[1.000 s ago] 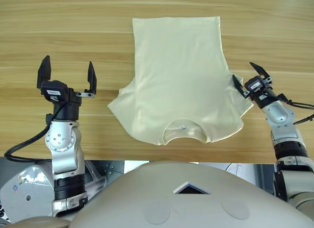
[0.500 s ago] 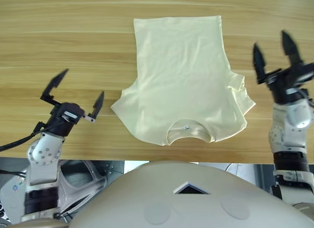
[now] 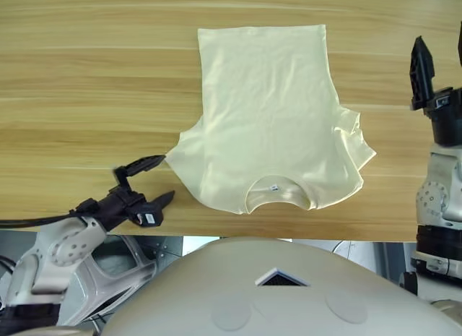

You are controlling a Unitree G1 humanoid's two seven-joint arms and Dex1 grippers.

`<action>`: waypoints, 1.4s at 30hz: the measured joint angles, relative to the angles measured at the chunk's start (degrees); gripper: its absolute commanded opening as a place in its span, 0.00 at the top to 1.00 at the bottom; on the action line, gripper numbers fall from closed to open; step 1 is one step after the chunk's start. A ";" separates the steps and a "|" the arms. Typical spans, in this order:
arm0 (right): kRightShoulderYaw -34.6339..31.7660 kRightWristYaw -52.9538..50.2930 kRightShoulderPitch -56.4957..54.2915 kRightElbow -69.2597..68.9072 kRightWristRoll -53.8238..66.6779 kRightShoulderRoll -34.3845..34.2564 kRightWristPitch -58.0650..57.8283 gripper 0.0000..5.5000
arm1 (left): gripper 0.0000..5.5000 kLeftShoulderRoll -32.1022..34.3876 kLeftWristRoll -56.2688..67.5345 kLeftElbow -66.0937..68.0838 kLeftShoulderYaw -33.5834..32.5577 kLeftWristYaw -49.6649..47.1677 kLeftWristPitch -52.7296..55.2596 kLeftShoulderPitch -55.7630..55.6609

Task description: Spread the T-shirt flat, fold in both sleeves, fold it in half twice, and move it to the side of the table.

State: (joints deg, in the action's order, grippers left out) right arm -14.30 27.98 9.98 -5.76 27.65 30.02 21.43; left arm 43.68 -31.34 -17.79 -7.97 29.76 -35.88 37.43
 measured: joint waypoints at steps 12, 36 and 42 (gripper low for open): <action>-1.53 0.93 3.05 -0.78 -3.15 -2.53 0.29 0.42 | 0.02 1.88 -5.55 6.97 4.19 -5.36 2.69 -10.35; -2.32 3.20 3.41 -0.91 -4.01 -4.55 0.31 0.42 | 0.62 4.67 -6.77 11.47 11.50 -8.66 5.07 -14.59; -2.33 3.48 3.73 -1.01 -4.00 -4.73 0.31 0.42 | 0.83 5.16 -7.78 12.47 12.49 -9.60 6.33 -14.83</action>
State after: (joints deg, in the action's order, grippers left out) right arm -16.63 31.46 13.71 -6.77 23.65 25.29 21.74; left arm 48.84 -39.12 -5.33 4.52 20.16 -29.55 22.60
